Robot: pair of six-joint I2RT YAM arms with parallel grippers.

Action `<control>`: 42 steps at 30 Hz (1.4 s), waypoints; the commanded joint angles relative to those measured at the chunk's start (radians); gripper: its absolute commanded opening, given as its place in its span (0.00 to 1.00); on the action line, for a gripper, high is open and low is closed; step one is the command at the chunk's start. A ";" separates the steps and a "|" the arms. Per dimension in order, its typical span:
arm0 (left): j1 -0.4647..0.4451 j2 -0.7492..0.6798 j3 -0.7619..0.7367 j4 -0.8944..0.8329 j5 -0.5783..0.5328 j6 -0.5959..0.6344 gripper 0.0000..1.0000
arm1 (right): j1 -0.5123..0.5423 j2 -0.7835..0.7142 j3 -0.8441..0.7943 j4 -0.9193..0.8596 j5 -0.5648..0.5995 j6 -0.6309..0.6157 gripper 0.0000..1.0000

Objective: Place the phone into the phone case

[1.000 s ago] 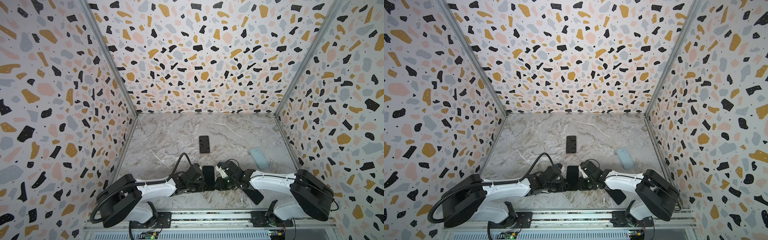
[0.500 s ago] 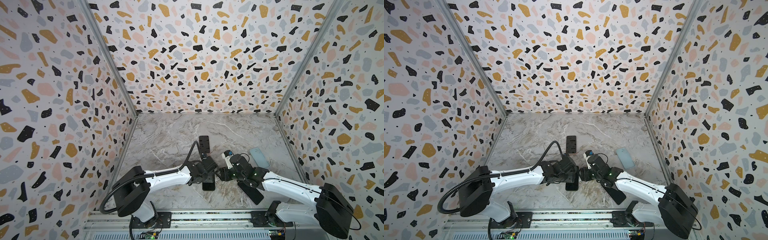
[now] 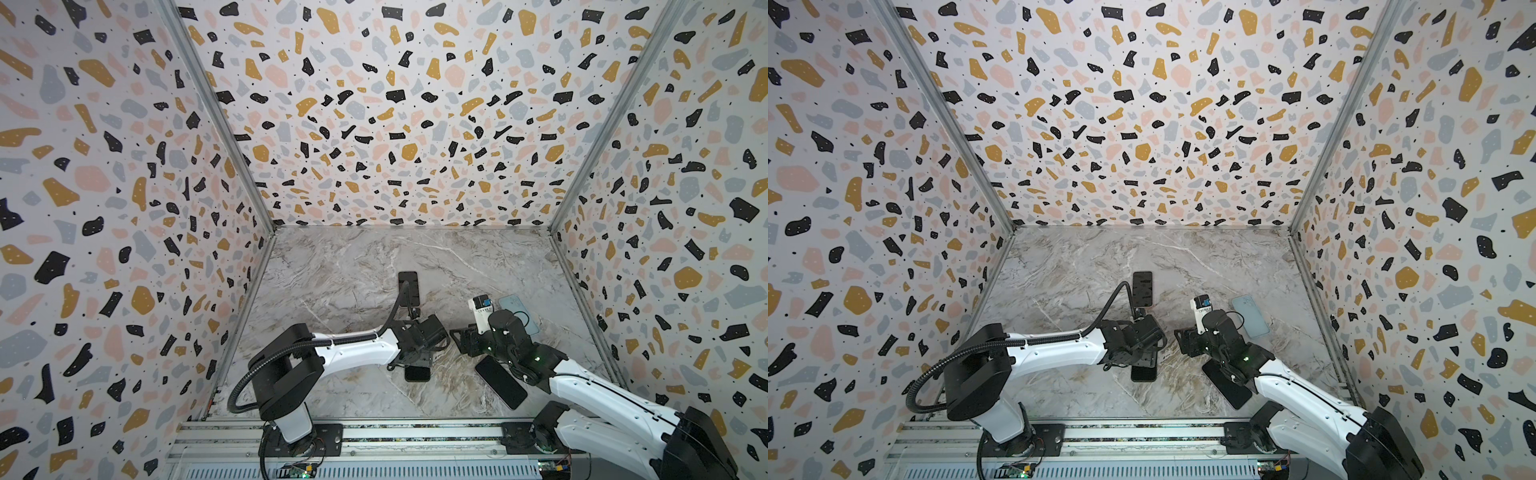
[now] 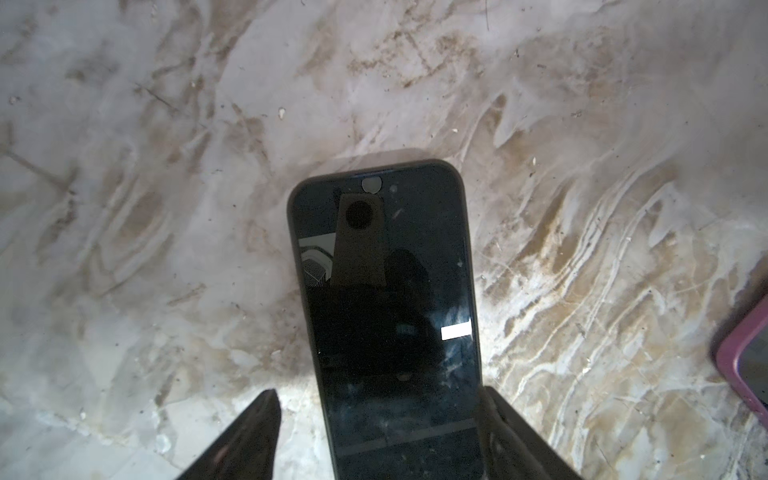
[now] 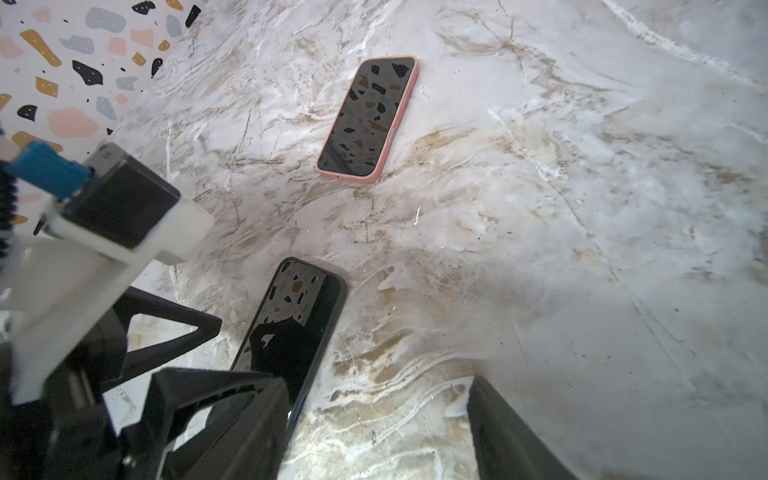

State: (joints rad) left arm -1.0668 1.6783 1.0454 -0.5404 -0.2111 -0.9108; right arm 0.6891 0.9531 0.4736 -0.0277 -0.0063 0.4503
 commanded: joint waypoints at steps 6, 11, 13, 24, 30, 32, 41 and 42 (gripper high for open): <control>-0.015 0.034 0.044 -0.039 -0.029 -0.030 0.81 | -0.040 -0.034 -0.069 0.139 0.037 -0.120 0.80; -0.028 0.090 0.107 -0.078 -0.044 -0.031 0.84 | -0.041 -0.112 -0.202 0.332 -0.004 -0.172 0.87; -0.030 0.104 0.130 -0.095 -0.056 -0.030 0.87 | -0.041 -0.150 -0.235 0.361 0.009 -0.183 0.89; -0.029 0.176 0.181 -0.136 -0.061 -0.044 1.00 | -0.042 -0.159 -0.271 0.375 0.144 -0.158 0.99; -0.024 0.204 0.164 -0.108 -0.021 -0.048 1.00 | -0.042 -0.151 -0.284 0.379 0.141 -0.156 0.99; -0.020 0.209 0.152 -0.095 -0.008 -0.049 1.00 | -0.041 -0.155 -0.286 0.380 0.138 -0.155 0.99; -0.007 0.221 0.121 -0.078 0.005 -0.057 0.95 | -0.041 -0.148 -0.295 0.390 0.123 -0.139 0.99; -0.006 0.220 0.115 -0.073 0.007 -0.057 0.93 | -0.041 -0.146 -0.295 0.389 0.121 -0.137 1.00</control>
State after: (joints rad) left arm -1.0821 1.8835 1.1919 -0.6060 -0.2165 -0.9615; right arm 0.6498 0.8055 0.1783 0.3447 0.1219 0.2985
